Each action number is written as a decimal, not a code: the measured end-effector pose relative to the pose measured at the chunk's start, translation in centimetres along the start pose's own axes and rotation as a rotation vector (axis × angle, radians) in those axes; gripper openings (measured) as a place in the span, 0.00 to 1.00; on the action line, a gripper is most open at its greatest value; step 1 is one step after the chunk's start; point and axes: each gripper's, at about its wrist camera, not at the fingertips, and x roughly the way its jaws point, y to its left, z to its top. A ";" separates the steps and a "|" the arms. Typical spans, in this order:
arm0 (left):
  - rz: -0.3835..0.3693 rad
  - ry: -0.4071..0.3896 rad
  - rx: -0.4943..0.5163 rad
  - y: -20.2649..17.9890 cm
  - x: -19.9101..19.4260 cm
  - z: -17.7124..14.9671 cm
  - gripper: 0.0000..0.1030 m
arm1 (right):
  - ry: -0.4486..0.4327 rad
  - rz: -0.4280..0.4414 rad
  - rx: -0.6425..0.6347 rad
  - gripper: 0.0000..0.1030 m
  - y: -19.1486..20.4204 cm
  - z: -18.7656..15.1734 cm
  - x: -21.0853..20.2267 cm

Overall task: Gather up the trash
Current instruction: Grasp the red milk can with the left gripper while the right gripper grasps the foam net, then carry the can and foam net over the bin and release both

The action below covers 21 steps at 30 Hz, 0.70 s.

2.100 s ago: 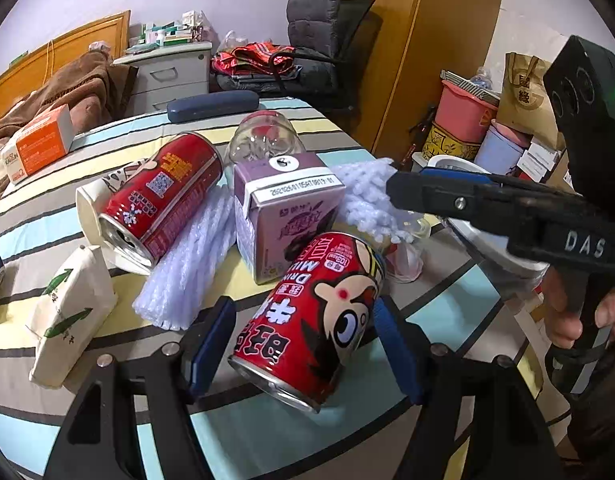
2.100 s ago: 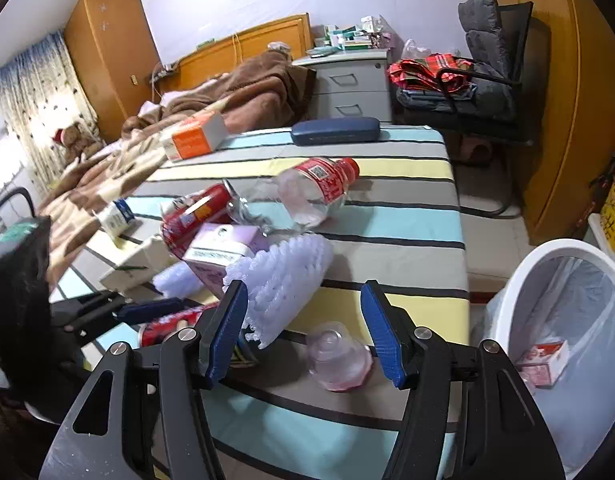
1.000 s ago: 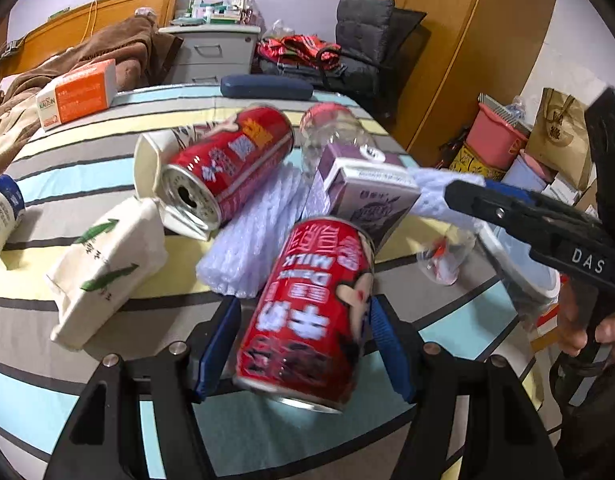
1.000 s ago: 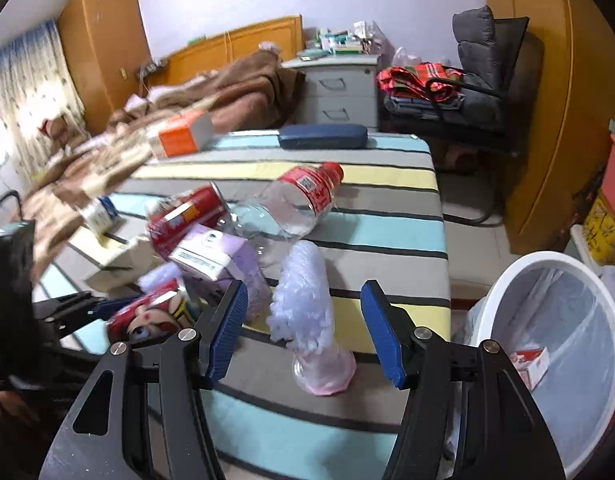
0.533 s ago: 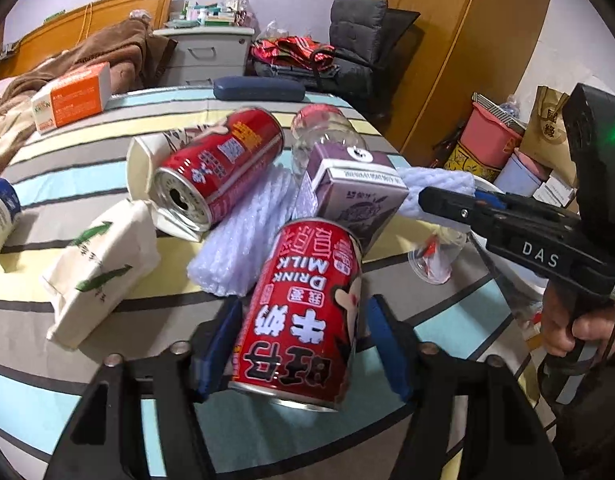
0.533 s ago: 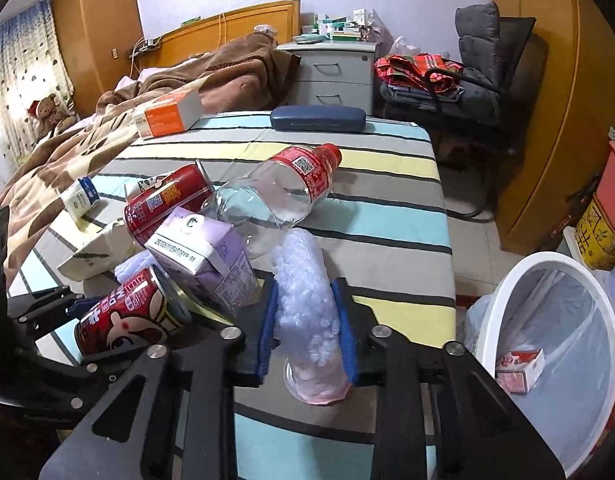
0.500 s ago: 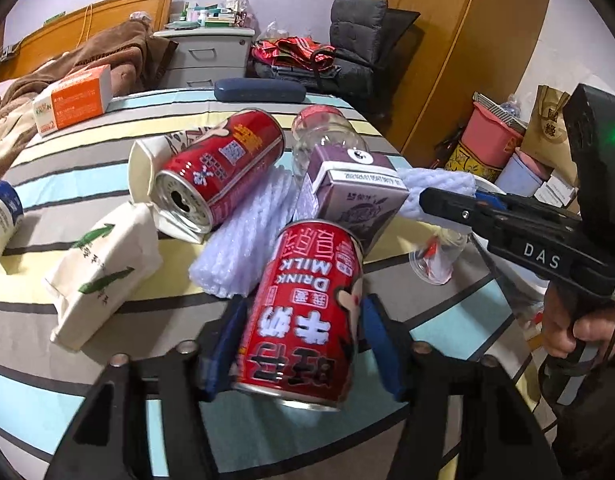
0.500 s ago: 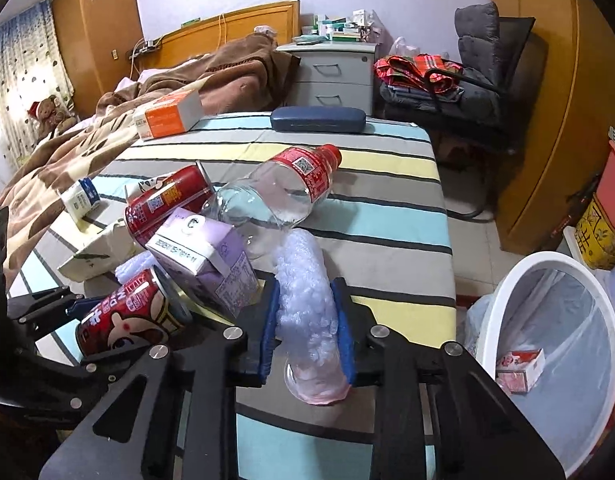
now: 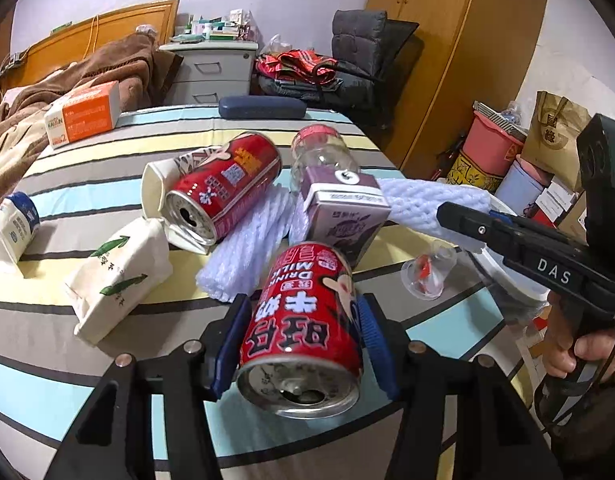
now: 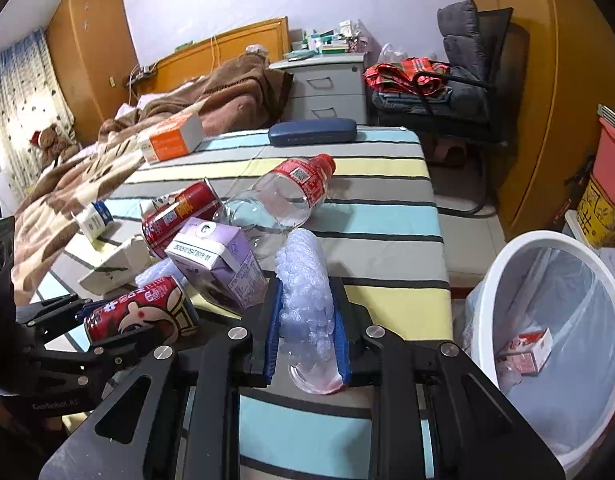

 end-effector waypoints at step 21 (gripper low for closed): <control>-0.007 -0.063 0.016 -2.9 -2.1 0.3 0.53 | -0.156 -0.004 0.119 0.23 -1.6 -0.5 -4.6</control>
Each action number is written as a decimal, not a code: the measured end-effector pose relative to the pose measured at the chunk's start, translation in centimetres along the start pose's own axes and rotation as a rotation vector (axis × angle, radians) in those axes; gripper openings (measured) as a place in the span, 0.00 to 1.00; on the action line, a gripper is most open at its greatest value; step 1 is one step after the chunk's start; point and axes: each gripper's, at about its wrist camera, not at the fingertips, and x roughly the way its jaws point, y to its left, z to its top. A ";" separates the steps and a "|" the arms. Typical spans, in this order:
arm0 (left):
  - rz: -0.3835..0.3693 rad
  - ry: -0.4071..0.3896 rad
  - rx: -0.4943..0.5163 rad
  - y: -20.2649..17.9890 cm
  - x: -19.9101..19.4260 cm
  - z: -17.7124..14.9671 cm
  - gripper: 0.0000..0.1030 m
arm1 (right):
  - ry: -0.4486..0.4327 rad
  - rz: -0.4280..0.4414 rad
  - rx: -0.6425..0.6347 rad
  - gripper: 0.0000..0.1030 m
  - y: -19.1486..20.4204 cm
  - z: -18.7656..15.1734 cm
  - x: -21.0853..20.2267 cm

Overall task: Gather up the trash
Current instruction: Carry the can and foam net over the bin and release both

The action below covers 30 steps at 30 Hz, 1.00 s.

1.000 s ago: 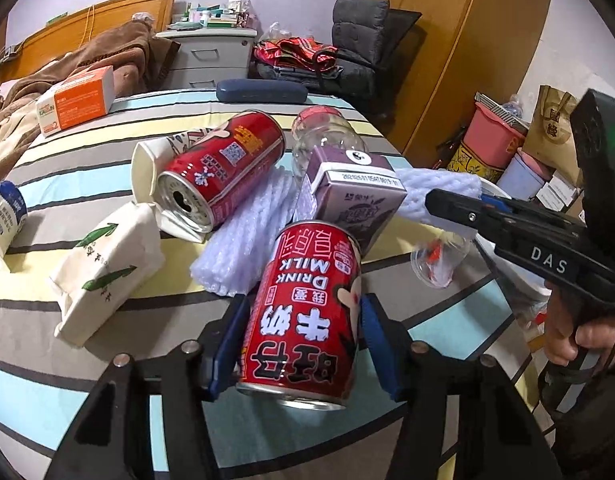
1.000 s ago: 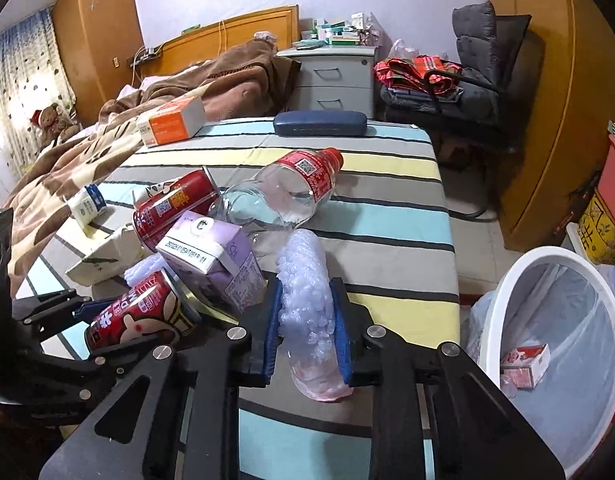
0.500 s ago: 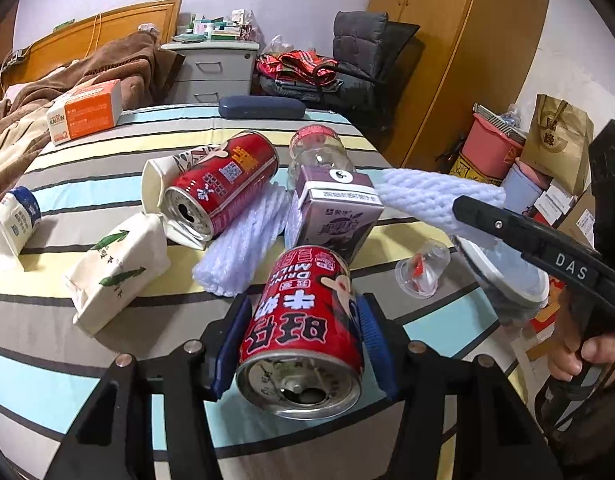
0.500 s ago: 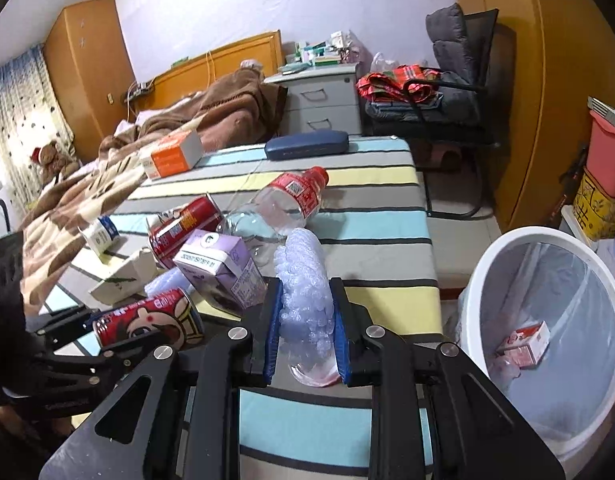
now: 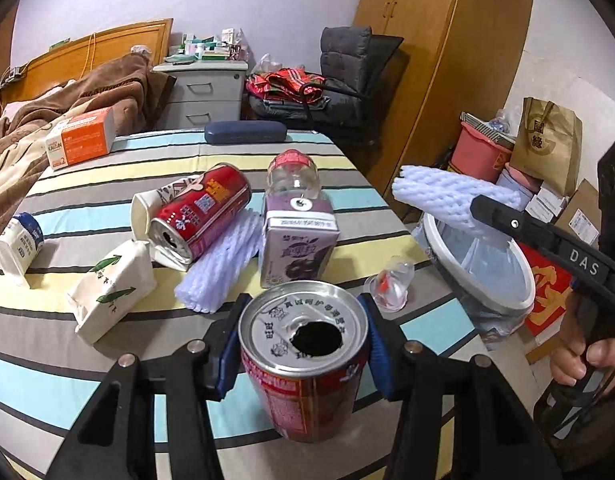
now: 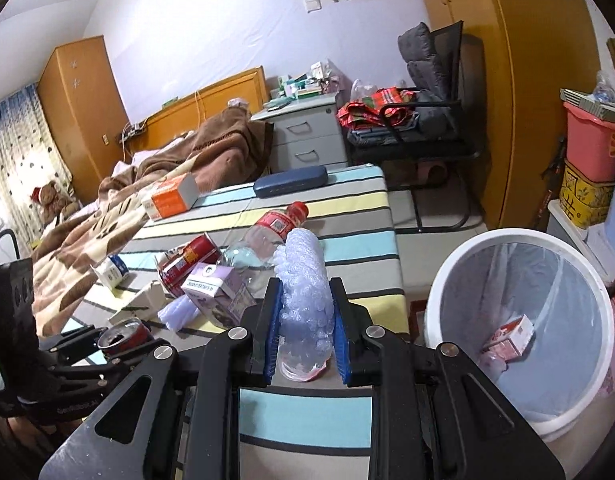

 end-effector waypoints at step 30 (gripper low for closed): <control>-0.233 -0.040 0.298 -17.3 3.6 6.6 0.53 | -0.094 -0.243 0.168 0.23 -10.4 -0.8 -6.8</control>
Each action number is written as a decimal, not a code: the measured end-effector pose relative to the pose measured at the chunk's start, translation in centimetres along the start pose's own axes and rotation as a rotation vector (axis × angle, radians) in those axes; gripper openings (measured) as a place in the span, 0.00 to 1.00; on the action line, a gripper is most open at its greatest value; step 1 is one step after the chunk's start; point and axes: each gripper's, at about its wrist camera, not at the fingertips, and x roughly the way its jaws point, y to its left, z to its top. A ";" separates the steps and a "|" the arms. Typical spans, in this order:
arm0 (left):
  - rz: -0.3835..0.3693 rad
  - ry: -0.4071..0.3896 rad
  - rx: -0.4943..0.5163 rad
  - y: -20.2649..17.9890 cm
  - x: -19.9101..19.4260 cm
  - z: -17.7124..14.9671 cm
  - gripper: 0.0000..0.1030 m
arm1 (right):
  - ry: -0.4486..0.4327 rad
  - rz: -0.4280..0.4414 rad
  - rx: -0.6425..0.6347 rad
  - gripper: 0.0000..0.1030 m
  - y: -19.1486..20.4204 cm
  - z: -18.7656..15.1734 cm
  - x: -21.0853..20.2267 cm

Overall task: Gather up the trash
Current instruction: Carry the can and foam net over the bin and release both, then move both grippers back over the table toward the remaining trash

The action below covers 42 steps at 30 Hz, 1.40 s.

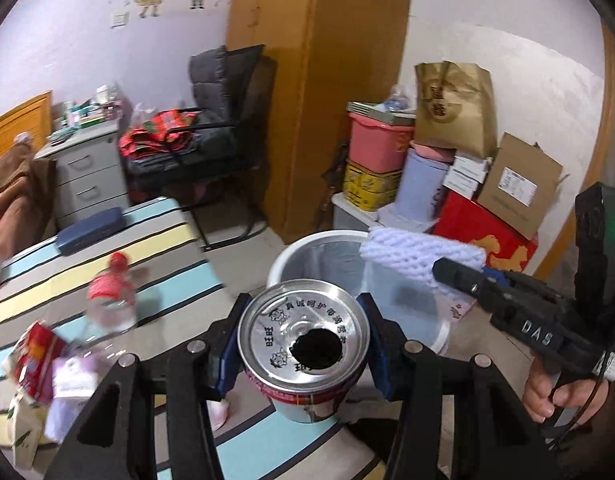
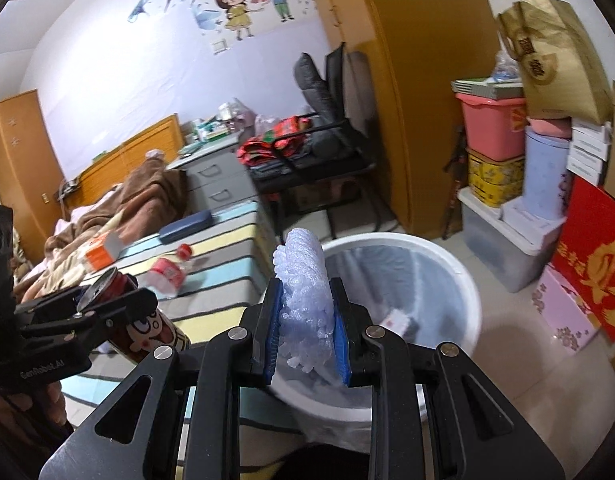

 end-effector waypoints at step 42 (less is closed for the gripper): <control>-0.050 0.045 -0.023 -0.4 5.8 0.8 0.69 | 0.190 -0.189 -0.050 0.62 -3.4 -1.3 4.5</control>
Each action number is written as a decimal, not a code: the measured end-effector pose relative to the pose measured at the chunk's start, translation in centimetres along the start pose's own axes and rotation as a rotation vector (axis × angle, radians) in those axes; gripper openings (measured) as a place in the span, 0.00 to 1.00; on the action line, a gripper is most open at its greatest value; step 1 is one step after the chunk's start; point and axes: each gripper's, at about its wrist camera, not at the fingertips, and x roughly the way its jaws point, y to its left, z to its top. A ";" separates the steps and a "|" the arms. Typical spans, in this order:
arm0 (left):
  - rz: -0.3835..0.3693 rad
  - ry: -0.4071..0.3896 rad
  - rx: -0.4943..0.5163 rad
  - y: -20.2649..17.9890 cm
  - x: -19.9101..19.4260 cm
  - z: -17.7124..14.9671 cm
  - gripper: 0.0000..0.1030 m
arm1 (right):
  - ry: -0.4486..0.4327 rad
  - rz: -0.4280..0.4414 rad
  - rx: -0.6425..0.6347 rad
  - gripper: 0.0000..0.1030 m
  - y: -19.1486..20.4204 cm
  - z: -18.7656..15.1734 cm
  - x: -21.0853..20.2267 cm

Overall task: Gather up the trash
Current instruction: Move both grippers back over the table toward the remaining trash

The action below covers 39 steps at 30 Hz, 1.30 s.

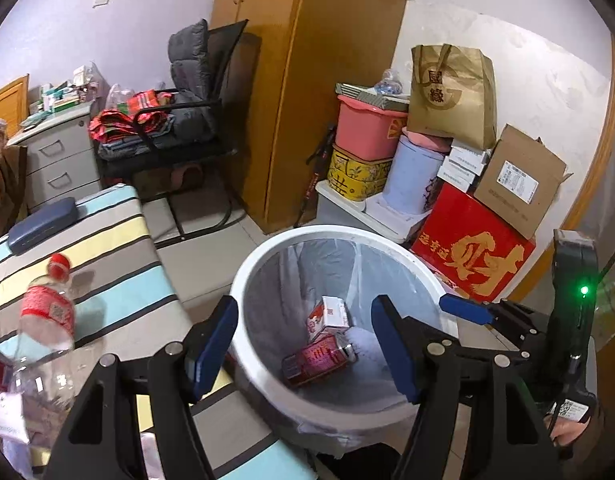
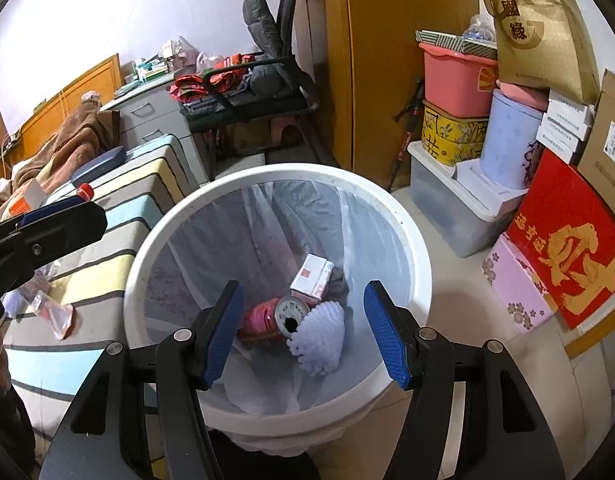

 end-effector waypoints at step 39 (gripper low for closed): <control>0.361 -0.132 -0.274 16.6 -15.6 -9.6 0.69 | -0.045 0.386 -0.238 0.62 17.0 -0.7 -1.0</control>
